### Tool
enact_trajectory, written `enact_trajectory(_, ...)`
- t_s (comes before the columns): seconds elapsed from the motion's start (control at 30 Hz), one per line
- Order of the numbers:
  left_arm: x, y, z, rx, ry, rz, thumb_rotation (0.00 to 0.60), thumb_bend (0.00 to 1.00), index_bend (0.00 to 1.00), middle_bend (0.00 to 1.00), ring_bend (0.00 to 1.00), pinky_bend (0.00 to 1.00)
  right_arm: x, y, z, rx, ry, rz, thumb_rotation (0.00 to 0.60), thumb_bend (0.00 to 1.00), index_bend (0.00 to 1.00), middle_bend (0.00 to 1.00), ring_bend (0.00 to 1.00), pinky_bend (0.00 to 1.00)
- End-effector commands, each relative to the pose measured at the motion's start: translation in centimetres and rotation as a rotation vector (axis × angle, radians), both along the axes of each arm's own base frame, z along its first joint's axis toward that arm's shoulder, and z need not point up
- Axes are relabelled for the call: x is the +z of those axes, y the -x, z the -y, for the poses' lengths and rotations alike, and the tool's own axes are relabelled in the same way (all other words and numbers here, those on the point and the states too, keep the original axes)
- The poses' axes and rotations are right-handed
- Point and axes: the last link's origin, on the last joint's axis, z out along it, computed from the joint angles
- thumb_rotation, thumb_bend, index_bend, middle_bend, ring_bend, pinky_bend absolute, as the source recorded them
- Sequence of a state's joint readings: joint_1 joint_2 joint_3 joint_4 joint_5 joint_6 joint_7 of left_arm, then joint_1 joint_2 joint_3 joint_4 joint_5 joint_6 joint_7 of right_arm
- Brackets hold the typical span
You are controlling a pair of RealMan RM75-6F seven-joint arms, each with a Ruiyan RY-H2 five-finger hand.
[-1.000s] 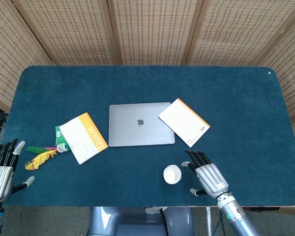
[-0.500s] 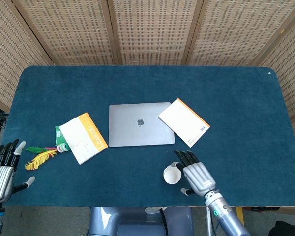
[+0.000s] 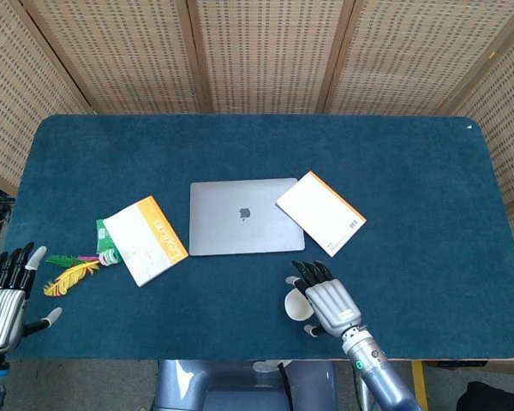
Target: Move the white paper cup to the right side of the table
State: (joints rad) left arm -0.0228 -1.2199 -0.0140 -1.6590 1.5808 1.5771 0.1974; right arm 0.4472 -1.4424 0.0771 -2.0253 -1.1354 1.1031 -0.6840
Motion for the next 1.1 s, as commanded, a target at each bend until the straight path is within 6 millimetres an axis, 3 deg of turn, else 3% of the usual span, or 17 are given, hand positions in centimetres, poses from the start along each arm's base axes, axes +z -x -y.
enact_trajectory(0.03,0.0,0.0,0.0,0.000,0.001,-0.001,0.600,0.13,0.00,0.00,0.00,0.00,-0.2,0.0,0.2,-0.006,0.003,-0.013,0.600,0.28,0.23,0.00,0.00,0.00)
enact_trajectory(0.6,-0.2,0.0,0.0,-0.002,0.009,-0.003,0.600,0.14,0.00,0.00,0.00,0.00,-1.7,0.2,0.8,-0.038,0.008,-0.059,0.600,0.28,0.31,0.00,0.00,0.00)
enact_trajectory(1.1,-0.3,-0.1,0.0,-0.003,0.012,-0.006,0.600,0.14,0.00,0.00,0.00,0.00,-1.6,0.4,1.1,-0.041,0.044,-0.039,0.600,0.29,0.43,0.00,0.00,0.00)
